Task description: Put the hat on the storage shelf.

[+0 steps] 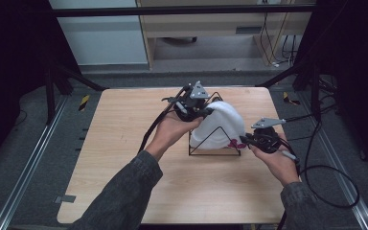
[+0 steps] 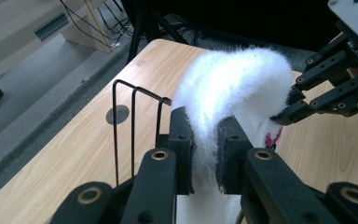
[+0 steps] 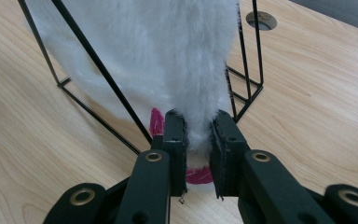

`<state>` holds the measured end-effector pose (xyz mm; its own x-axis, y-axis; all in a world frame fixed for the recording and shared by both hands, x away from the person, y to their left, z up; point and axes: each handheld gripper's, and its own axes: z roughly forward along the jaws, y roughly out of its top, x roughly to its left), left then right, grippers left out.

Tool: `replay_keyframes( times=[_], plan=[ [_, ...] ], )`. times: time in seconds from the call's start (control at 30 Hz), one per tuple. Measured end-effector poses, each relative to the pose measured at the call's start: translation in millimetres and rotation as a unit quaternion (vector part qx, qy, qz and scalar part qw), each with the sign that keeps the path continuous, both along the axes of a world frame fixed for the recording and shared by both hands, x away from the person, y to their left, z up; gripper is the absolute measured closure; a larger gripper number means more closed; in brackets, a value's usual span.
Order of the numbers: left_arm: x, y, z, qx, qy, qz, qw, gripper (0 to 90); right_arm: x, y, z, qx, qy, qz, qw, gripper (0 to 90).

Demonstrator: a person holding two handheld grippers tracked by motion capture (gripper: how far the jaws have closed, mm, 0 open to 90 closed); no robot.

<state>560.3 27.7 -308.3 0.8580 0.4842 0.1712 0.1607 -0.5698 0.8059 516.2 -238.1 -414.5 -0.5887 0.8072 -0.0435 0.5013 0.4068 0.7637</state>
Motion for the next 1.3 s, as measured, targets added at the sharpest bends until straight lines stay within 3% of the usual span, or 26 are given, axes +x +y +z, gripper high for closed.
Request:
replay_keyframes(
  times=[0.4,0.87,1.3],
  plan=[
    [0.9,0.0,-10.7,0.012,0.012,-0.004,0.9998,77.5,1.1,2.1,-14.8,-0.004,0.014,0.001,0.9999,77.5],
    [-0.2,2.1,-16.1,0.012,0.019,-0.007,0.9997,75.1,1.4,3.8,-17.1,-0.013,0.021,0.002,0.9997,76.9],
    [-7.0,3.0,-18.3,0.008,0.022,0.0,0.9997,65.3,-8.8,-4.4,-17.4,0.004,0.016,-0.012,0.9998,73.8]
  ],
)
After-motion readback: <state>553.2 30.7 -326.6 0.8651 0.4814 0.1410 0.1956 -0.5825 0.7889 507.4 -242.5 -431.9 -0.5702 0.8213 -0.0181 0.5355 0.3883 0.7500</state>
